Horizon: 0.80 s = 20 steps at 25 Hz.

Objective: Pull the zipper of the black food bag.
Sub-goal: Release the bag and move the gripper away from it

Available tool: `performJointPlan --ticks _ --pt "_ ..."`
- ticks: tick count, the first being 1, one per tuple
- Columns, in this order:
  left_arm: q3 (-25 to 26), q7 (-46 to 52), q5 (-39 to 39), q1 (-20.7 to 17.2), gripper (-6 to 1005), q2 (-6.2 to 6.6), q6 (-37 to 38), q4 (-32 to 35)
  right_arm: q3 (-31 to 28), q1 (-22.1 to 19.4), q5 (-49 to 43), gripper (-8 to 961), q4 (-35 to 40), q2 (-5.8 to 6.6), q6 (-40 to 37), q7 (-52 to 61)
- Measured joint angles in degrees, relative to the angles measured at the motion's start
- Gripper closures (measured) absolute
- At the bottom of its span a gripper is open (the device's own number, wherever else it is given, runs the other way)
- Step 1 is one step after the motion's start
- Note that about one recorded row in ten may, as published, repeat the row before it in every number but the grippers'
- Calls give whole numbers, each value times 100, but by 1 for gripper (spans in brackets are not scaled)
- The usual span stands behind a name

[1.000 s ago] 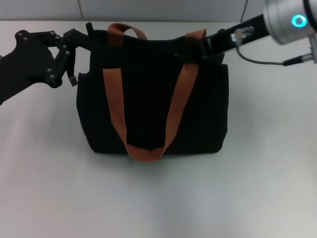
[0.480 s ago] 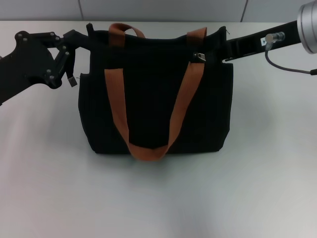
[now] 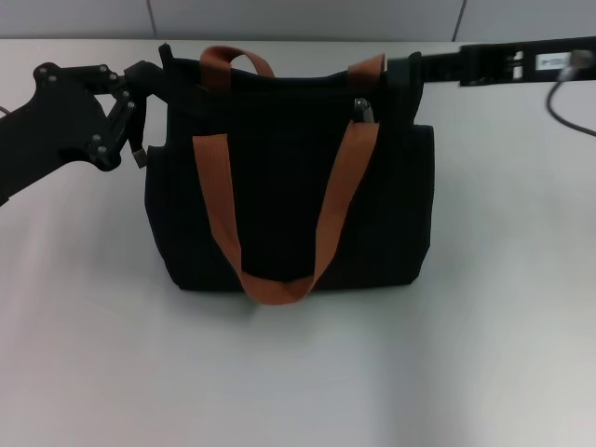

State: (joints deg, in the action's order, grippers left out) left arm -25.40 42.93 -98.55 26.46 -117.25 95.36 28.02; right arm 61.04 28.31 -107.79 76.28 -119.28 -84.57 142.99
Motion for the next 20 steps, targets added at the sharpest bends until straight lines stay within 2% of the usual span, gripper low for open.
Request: performJointPlan --ticks 1,2,5,6,7,8,9,10,11,12,16,20 --pt "0 9 -9 0 973 -3 -1 -8 -210 -154 639 769 -303 1 -39 -741" --pt "0 26 -17 0 973 -5 -2 -13 -210 -154 639 731 -303 1 -39 -741" --pt "-1 87 -35 -4 974 -8 -11 -22 -514 -329 1492 615 -892 7 -307 -1918" --pt "-9 141 -39 -12 974 -12 -15 -24 -779 -373 1907 577 -1391 16 -701 -2684" --pt "-9 141 -39 -12 975 -12 -15 -24 -779 -373 1907 558 -1391 16 -701 -2684" --pt "-15 204 -41 -18 975 -16 -17 -23 -1097 -363 2120 539 -1992 45 -1295 -3569" --pt "-17 248 -42 -23 972 -17 -19 -15 -1251 -349 2155 520 -2352 69 -1649 -4070" --pt "-17 248 -42 -23 968 -17 -19 -15 -1251 -349 2155 501 -2352 69 -1649 -4070" --pt "-18 365 -46 -31 965 -10 -28 4 -1425 -341 2160 482 -2876 116 -2126 -4840" --pt "-18 365 -46 -31 962 -10 -28 4 -1425 -341 2160 464 -2876 116 -2126 -4840" --pt "-18 637 -111 -22 948 47 -203 16 -1485 -519 1942 388 -3924 224 -2755 -6834" --pt "-17 794 -310 11 935 70 -270 23 -1469 -673 1407 212 -4145 185 -2790 -7647"
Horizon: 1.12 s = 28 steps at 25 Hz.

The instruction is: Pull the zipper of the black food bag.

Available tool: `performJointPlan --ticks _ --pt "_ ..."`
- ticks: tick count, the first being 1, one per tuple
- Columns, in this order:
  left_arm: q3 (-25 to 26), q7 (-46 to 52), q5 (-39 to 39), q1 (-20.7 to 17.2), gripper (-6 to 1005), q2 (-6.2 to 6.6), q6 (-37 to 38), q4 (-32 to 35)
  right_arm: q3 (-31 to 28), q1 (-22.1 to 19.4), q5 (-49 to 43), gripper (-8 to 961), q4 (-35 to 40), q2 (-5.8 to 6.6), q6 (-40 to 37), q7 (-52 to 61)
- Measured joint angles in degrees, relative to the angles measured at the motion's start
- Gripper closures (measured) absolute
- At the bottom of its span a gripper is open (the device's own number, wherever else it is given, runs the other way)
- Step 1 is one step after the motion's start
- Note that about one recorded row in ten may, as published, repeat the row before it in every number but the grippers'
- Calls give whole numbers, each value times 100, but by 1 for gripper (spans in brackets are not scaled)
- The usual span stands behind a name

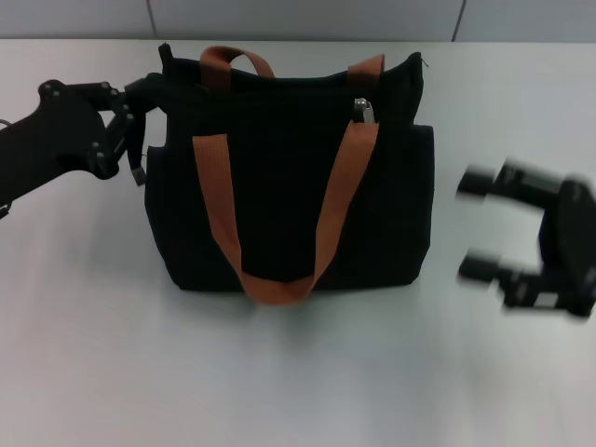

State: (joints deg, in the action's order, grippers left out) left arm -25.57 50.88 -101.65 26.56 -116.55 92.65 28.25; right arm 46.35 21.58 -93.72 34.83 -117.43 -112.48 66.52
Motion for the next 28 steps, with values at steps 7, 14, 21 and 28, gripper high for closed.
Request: performJointPlan --ticks 7,14,21,28 --pt "-18 399 -239 51 911 28 -18 66 -26 -44 -1281 135 -400 -143 490 -833" --pt "-358 665 -338 28 888 66 3 319 1 -14 -1478 136 -647 -157 830 -1095" --pt "-444 1651 -397 -66 831 269 22 782 -2 56 -1486 135 -823 -187 961 -1098" --pt "-358 2328 -384 -87 689 658 639 814 -3 140 -1491 135 -972 -198 1124 -1108"
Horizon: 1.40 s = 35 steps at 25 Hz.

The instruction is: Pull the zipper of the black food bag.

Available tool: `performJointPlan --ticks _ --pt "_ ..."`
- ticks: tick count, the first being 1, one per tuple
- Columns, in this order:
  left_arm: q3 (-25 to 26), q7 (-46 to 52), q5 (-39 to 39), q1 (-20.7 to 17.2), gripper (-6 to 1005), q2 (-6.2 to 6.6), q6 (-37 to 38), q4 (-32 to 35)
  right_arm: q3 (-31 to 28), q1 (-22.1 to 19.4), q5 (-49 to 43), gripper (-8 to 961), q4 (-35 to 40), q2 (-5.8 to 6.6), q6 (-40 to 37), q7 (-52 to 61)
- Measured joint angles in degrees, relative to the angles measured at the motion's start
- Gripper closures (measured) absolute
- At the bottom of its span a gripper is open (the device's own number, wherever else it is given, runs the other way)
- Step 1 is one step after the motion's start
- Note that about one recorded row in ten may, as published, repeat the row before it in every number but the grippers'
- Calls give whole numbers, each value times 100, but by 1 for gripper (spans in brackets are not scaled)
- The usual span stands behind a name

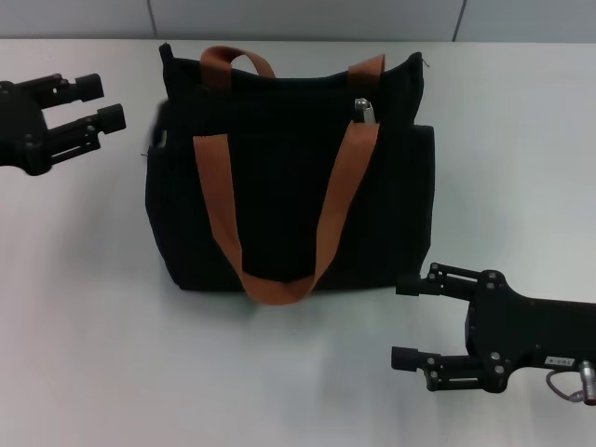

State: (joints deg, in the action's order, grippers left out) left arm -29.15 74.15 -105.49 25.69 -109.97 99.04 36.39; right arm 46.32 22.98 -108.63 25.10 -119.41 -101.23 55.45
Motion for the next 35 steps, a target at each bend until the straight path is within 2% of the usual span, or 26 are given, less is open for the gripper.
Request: performJointPlan --ticks 2,5,7,10,11,12,13,14,15,16,17,18,21,22,25,27,34,35 --pt "59 107 17 11 649 75 404 4 0 36 -1 135 -63 0 53 -2" --pt "70 161 20 54 528 85 923 8 0 103 -1 135 -153 4 94 -3" --pt "29 112 24 74 448 23 1242 12 0 127 -1 136 -180 5 130 -5" --pt "-137 -80 30 103 326 -157 1481 16 22 147 -1 136 -208 6 225 -10" --pt "-137 -80 30 103 286 -157 1481 16 41 159 -1 136 -215 6 267 -11" --pt "-260 -307 33 95 246 -302 1527 3 56 168 -1 136 -223 5 298 -11" --pt "-305 -424 34 85 205 -373 1537 -17 72 208 -1 135 -263 2 372 -12" --pt "-305 -424 34 85 200 -373 1537 -17 72 208 -1 135 -263 2 372 -12" --pt "-359 -616 35 63 195 -461 1552 -51 72 226 -1 135 -284 2 386 -12" --pt "-359 -616 35 63 190 -461 1552 -51 71 242 -1 135 -294 2 392 -13" --pt "-432 -748 35 38 185 -539 1567 -83 71 257 -1 135 -309 1 397 -13" --pt "-730 -995 34 -36 185 -675 1574 -164 71 264 -3 135 -323 1 399 -19" --pt "-1002 -1118 11 -89 184 -731 1534 -248 71 280 -10 135 -399 -1 408 -124" --pt "-1281 -1200 -11 -133 184 -763 1456 -353 70 282 -13 135 -432 -2 412 -175" --pt "-1683 -1328 -120 -183 184 -754 1095 -672 69 318 -37 135 -566 -3 461 -244" --pt "-1755 -1385 -377 -208 184 -733 799 -852 70 373 -63 135 -696 -3 518 -266" --pt "-1755 -1385 -377 -208 185 -733 799 -852 70 498 -253 135 -1110 -8 726 -616" --pt "-1758 -1404 -905 -268 185 -692 462 -946 71 499 -265 135 -1135 -10 748 -649"
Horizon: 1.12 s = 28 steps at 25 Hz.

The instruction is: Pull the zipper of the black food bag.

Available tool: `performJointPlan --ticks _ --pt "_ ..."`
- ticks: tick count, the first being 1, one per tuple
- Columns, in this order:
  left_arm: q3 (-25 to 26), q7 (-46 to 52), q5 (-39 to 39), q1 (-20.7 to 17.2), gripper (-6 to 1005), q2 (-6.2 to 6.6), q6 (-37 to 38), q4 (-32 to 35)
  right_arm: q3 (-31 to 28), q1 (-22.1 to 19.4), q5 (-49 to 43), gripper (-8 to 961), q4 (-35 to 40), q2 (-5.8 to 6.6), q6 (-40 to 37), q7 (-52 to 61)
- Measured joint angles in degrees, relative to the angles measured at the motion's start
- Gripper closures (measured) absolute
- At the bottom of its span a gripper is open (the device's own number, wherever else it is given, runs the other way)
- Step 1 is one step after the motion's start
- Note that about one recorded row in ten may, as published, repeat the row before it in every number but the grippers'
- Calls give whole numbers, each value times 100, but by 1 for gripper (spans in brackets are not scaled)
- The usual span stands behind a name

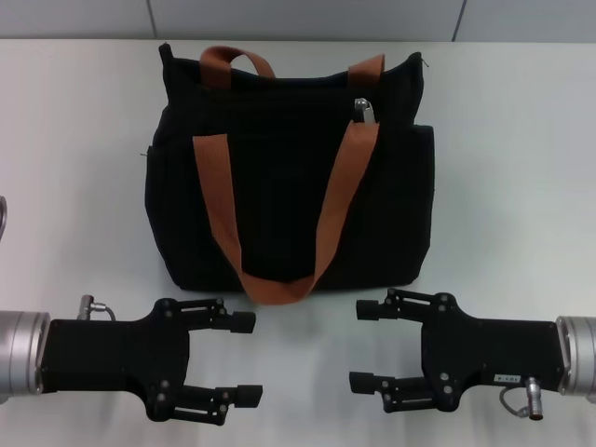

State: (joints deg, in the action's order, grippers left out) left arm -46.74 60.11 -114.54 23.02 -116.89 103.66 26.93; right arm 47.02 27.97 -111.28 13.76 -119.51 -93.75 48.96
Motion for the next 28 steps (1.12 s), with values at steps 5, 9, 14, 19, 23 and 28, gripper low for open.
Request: performJointPlan --ticks 5,9,14,19,23,28 --pt "-12 -52 -97 -21 185 49 11 -15 -1 2 -8 136 -36 -2 24 -41" --pt "13 -61 -100 -31 184 49 11 -16 0 5 -8 136 -39 -3 42 -46" --pt "22 -68 -104 -62 184 48 28 -22 0 7 -2 136 -40 -3 68 -53" --pt "20 -70 -103 -68 185 47 42 -22 -1 8 11 136 -36 -3 68 -54" --pt "19 -70 -92 -81 185 45 44 -22 0 15 20 136 -27 -3 69 -54" --pt "24 -70 -75 -90 184 49 44 -21 0 17 20 135 -21 -3 68 -54"
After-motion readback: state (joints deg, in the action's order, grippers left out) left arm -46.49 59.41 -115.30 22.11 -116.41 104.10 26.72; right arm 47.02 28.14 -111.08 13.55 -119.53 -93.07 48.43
